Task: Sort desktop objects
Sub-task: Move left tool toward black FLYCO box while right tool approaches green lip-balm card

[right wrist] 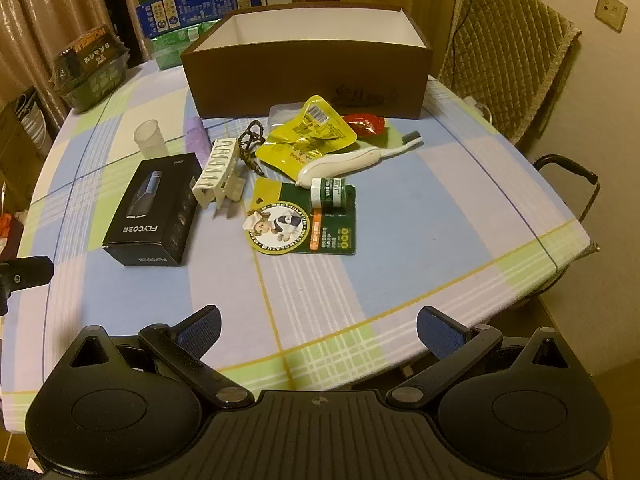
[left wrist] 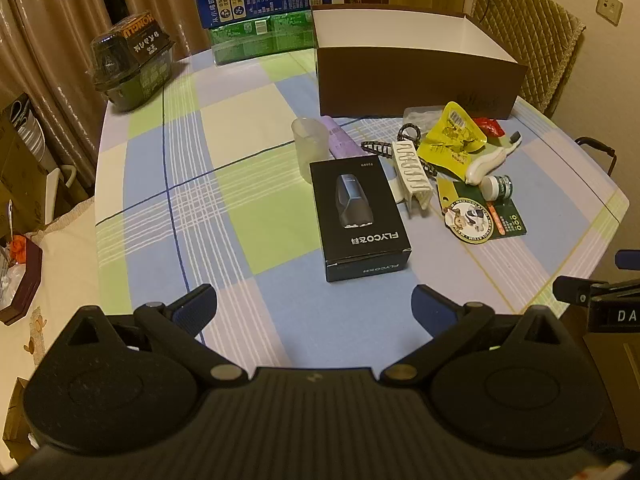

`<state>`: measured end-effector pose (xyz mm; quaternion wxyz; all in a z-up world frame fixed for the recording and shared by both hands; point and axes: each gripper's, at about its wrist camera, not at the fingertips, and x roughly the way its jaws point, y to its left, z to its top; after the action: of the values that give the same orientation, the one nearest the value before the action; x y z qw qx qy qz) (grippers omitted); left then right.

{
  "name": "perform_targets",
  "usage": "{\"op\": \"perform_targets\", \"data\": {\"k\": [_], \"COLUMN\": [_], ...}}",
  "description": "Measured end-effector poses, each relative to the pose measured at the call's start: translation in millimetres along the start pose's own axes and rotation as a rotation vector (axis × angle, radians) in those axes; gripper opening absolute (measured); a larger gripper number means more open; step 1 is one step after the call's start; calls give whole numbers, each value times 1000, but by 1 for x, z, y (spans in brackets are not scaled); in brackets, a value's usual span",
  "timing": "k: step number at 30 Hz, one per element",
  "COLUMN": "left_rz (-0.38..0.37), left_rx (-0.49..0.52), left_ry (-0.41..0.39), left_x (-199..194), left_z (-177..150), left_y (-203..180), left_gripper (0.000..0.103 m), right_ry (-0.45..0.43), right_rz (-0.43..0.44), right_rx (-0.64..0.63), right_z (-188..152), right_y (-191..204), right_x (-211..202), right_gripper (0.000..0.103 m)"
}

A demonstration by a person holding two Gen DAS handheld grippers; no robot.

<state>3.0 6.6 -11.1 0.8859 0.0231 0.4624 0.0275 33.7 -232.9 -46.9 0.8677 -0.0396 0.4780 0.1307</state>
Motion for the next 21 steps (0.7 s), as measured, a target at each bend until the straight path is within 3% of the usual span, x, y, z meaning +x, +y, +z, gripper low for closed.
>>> {"op": "perform_targets", "data": {"k": [21], "left_rz": [-2], "left_rx": [4], "left_ry": [5], "left_x": [-2], "left_z": [5], "left_y": [1], "left_gripper": [102], "right_ry": [5], "right_rz": [6], "right_rx": [-7], "right_z": [2], "right_y": [3], "right_x": [0], "right_gripper": [101]}}
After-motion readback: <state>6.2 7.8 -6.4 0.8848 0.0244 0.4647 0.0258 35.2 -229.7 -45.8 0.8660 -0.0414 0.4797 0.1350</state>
